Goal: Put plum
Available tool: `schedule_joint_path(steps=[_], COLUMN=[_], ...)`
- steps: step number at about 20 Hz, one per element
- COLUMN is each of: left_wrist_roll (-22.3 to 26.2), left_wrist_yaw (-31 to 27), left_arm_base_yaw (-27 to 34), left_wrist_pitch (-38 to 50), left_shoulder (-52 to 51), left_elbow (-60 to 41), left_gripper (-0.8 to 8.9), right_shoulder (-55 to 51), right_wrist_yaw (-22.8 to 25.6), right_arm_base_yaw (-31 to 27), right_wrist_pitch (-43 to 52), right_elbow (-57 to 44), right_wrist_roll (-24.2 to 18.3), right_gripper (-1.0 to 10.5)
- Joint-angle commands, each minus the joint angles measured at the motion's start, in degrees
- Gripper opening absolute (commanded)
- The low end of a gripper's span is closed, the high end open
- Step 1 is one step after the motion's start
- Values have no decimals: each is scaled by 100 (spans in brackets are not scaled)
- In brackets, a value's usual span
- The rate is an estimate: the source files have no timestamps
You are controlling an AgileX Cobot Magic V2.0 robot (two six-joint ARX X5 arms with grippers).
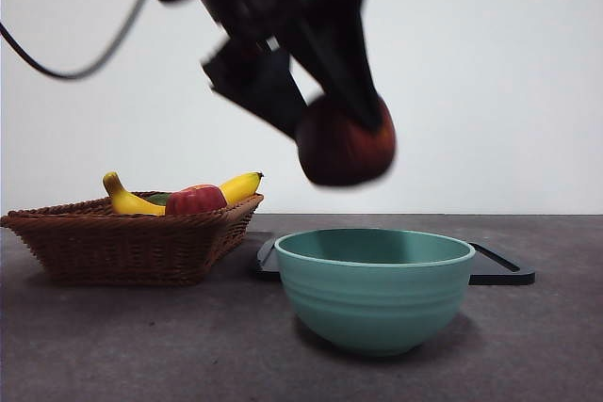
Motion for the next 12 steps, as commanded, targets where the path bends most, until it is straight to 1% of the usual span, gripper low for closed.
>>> schedule_joint_path(steps=[1,4,7,10,12], left_wrist_roll=[144,243,348,476,476], left_wrist_yaw=[-46,-315,-450,-483,-483], left_arm_base_yaw=[-146,-258,-332,-365,-369], left_wrist_pitch=[144,267,332,446,511], left_shoulder=[415,850,1088,1250,1318], left_elbow=[94,94,94,94,94], left_gripper=[217,217,217,217,218], right_shoulder=[44,44,44,44,44], right_wrist_yaw=[-13,-13,-13,-13,-13], right_arm_base_yaw=[24,24,24,24,24], right_wrist_pitch=[55,55,55,57,55], right_elbow=[116,116,116,116,116], right_wrist_roll=[15,15,15,13,15], right_gripper=[374,374,374,374,374])
